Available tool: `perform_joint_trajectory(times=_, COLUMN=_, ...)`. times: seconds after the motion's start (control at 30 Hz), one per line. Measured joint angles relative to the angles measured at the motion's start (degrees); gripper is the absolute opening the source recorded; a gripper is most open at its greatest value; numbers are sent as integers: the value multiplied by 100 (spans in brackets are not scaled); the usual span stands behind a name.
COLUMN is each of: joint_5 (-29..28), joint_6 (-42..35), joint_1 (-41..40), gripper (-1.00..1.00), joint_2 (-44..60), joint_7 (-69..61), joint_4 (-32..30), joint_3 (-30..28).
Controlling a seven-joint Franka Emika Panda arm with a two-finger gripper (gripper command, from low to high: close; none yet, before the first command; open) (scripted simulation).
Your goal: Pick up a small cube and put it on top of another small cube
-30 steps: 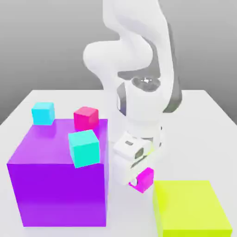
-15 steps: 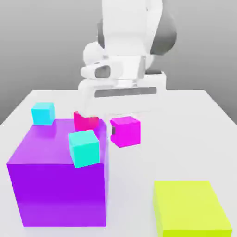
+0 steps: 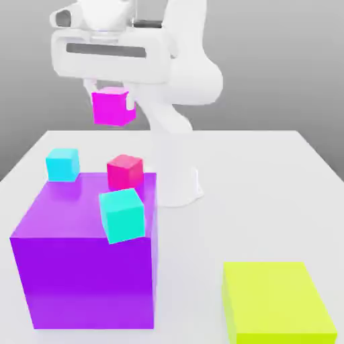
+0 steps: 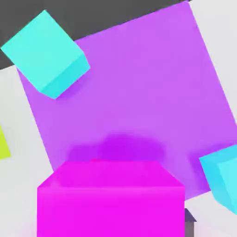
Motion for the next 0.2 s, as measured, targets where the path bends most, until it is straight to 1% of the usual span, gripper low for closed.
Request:
perform_joint_trajectory(times=0.07, joint_5=14, joint_6=454, joint_1=-10, gripper=-100, joint_2=144, joint_7=-2, joint_4=-337, joint_3=8)
perform_joint_trajectory(times=0.1, joint_5=21, joint_6=589, joint_1=-17, gripper=100, joint_2=186, joint_7=-7, joint_4=-432, joint_3=13)
perform_joint_trajectory(times=0.2, joint_5=21, joint_6=589, joint_1=-17, gripper=100, joint_2=186, joint_7=-7, joint_4=-432, joint_3=13)
